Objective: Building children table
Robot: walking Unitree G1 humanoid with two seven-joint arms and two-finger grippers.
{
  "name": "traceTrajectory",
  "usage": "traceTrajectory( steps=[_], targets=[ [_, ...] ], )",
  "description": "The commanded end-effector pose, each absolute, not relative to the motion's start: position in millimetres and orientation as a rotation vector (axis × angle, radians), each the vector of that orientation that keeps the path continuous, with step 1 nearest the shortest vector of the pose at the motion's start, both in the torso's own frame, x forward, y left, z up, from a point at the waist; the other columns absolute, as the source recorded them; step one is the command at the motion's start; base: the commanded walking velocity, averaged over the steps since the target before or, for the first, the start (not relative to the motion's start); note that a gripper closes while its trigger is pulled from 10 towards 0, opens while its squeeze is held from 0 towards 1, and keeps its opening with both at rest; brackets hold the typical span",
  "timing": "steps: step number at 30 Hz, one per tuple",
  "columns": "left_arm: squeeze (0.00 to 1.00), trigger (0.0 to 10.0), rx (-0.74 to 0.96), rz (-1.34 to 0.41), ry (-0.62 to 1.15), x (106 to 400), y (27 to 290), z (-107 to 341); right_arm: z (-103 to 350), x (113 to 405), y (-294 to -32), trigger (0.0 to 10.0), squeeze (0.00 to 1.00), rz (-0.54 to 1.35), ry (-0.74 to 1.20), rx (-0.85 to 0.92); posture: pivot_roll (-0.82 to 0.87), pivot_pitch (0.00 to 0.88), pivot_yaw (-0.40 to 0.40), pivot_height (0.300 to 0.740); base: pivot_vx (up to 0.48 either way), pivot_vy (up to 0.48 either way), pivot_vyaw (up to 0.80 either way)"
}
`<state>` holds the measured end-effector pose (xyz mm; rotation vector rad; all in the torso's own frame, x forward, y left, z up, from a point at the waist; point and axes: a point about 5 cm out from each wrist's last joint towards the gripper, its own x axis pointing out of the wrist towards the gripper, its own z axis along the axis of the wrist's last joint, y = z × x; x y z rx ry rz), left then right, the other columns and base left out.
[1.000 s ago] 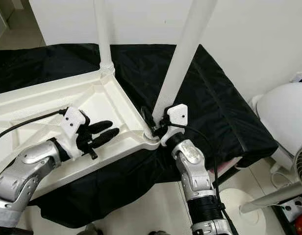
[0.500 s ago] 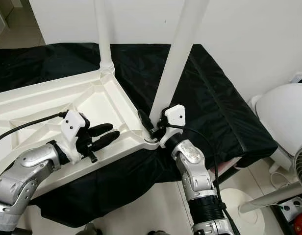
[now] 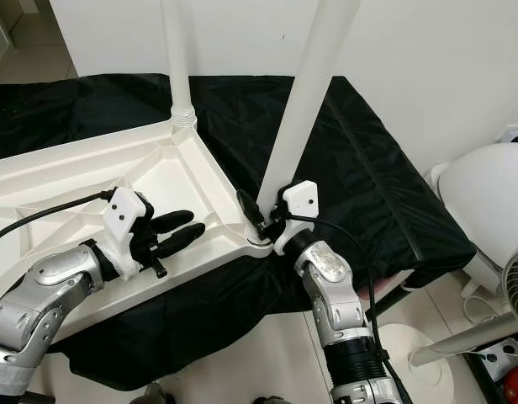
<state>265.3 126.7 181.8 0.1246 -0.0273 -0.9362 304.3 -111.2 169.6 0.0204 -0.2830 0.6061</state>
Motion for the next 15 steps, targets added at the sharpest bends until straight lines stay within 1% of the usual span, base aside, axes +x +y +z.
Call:
traceTrajectory(
  steps=[1,3,10,15],
  targets=[
    [0.00,10.0,0.140,-1.007,-0.018,260.1,122.8,182.5,162.4,303.4,-115.4,10.0,0.00,0.599,-0.247,0.017,0.19,0.108,-0.052,0.740,0.000,0.000,0.00],
    [0.00,10.0,0.173,-1.029,-0.016,257.5,120.9,180.9,161.9,300.1,-115.9,10.0,0.00,0.617,-0.246,0.004,0.18,0.112,-0.055,0.740,0.000,0.000,0.00],
    [0.00,10.0,0.168,-1.049,-0.014,257.0,118.6,181.6,160.4,293.8,-111.1,10.0,0.00,0.660,-0.245,0.000,0.17,0.120,-0.047,0.740,0.000,0.000,0.00],
    [0.00,10.0,0.177,-1.066,-0.008,255.7,118.3,182.0,152.6,289.2,-107.7,10.0,0.00,0.703,-0.212,-0.060,0.17,0.126,-0.041,0.740,0.000,0.000,0.00]
  ],
)
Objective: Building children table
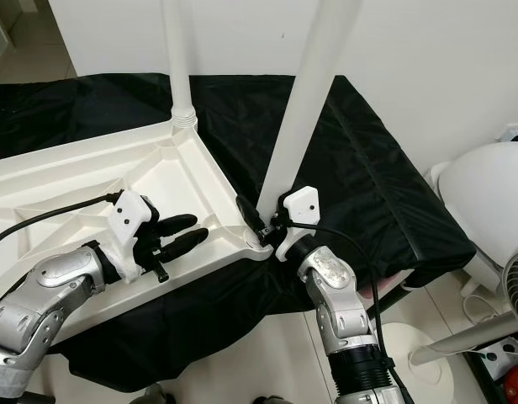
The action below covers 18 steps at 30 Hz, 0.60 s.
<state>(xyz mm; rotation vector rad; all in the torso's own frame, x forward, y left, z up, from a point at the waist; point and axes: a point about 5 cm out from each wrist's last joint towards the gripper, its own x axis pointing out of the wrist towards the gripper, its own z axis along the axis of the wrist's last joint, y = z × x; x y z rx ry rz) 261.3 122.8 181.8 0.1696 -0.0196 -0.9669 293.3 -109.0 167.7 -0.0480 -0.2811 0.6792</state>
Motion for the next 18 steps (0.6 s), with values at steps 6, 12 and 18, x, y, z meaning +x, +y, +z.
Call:
traceTrajectory(
  steps=[6,12,18],
  targets=[
    [0.00,10.0,0.174,-1.059,-0.006,256.6,118.9,182.0,148.0,289.7,-111.0,10.0,0.00,0.713,-0.195,-0.129,0.16,0.131,-0.034,0.740,0.000,0.000,0.00],
    [0.00,10.0,0.173,-1.063,-0.003,256.7,118.5,181.9,143.3,292.3,-116.9,10.0,0.00,0.717,-0.176,-0.136,0.16,0.131,-0.025,0.740,0.000,0.000,0.00],
    [0.00,10.0,0.177,-1.064,-0.001,259.7,119.9,183.6,137.5,292.0,-115.1,10.0,0.00,0.770,-0.167,-0.174,0.15,0.135,-0.016,0.740,0.000,0.000,0.00]
  ],
)
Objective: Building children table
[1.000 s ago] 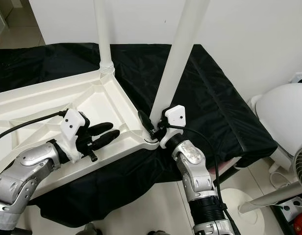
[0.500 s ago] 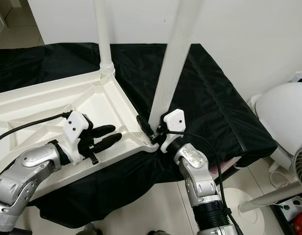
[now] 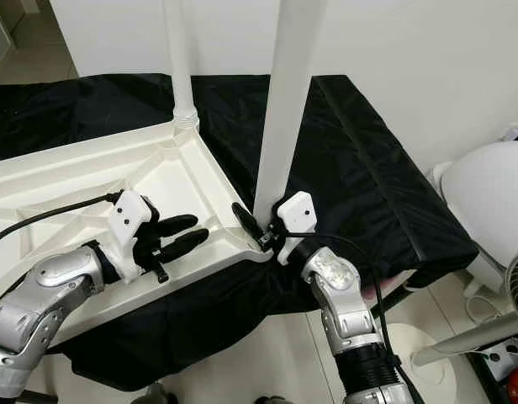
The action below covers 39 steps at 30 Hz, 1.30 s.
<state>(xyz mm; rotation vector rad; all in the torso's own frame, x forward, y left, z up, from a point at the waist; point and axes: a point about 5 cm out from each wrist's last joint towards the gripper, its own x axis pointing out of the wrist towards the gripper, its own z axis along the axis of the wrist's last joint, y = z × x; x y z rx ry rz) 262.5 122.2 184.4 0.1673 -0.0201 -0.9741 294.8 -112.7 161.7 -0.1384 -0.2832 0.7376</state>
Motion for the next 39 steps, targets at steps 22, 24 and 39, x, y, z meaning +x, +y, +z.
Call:
traceTrajectory(
  steps=[22,24,39],
  targets=[
    [0.00,10.0,0.177,-1.064,-0.005,261.6,120.2,186.4,139.0,306.6,-114.9,10.0,0.00,0.691,-0.079,0.071,0.16,0.127,-0.021,0.740,0.000,0.000,0.00],
    [0.00,10.0,0.176,-1.064,-0.005,261.6,120.1,186.3,138.2,308.5,-116.3,10.0,0.00,0.674,-0.062,0.095,0.16,0.127,-0.021,0.740,0.000,0.000,0.00],
    [0.00,10.0,0.179,-1.057,-0.005,260.7,121.6,186.6,131.9,302.2,-116.0,10.0,0.00,0.622,-0.115,0.018,0.16,0.123,-0.032,0.740,0.000,0.000,0.00]
  ],
)
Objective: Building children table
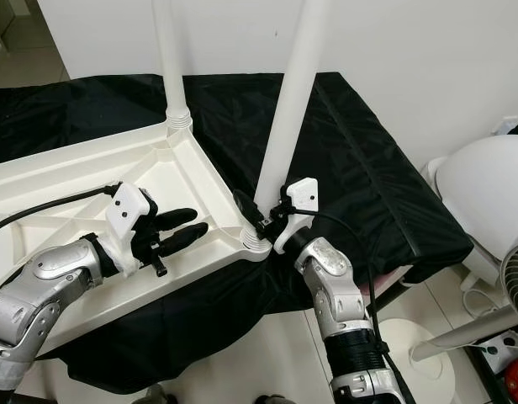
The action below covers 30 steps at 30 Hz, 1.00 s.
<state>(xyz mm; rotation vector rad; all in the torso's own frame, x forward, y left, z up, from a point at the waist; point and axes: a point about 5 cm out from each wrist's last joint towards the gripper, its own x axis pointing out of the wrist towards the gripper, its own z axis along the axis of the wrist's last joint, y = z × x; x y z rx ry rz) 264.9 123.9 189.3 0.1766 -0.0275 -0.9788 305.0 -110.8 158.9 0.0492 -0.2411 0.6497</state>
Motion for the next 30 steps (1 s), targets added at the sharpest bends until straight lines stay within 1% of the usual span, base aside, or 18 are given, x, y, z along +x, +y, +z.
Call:
traceTrajectory(
  steps=[1,3,6,15,20,24,30],
  targets=[
    [0.00,10.0,0.178,-1.054,-0.006,260.8,122.0,186.8,129.2,297.8,-114.2,10.0,0.00,0.632,-0.131,-0.006,0.16,0.123,-0.032,0.740,0.000,0.000,0.00],
    [0.00,10.0,0.174,-1.048,-0.006,261.0,123.1,187.1,129.8,290.7,-110.8,10.0,0.00,0.638,-0.178,-0.002,0.15,0.127,-0.029,0.740,0.000,0.000,0.00],
    [0.00,10.0,0.172,-1.047,-0.005,261.3,123.7,187.4,133.6,288.4,-110.2,10.0,0.00,0.630,-0.218,0.009,0.15,0.128,-0.025,0.740,0.000,0.000,0.00],
    [0.00,10.0,0.174,-1.041,-0.010,264.3,124.9,190.4,136.0,285.5,-110.7,10.0,0.00,0.606,-0.290,-0.063,0.15,0.138,-0.014,0.740,0.000,0.000,0.00],
    [0.00,10.0,0.174,-1.026,-0.012,265.3,128.1,192.1,138.6,281.1,-112.8,10.0,0.00,0.567,-0.367,-0.095,0.15,0.144,-0.010,0.740,0.000,0.000,0.00],
    [0.00,10.0,0.175,-1.023,-0.012,265.5,128.8,192.6,136.8,280.1,-112.1,10.0,0.00,0.560,-0.367,-0.101,0.15,0.147,-0.005,0.740,0.000,0.000,0.00],
    [0.00,10.0,0.180,-1.017,-0.015,268.2,129.8,193.8,136.9,281.1,-103.1,10.0,0.00,0.624,-0.341,-0.153,0.15,0.146,-0.004,0.740,0.000,0.000,0.00]
  ],
)
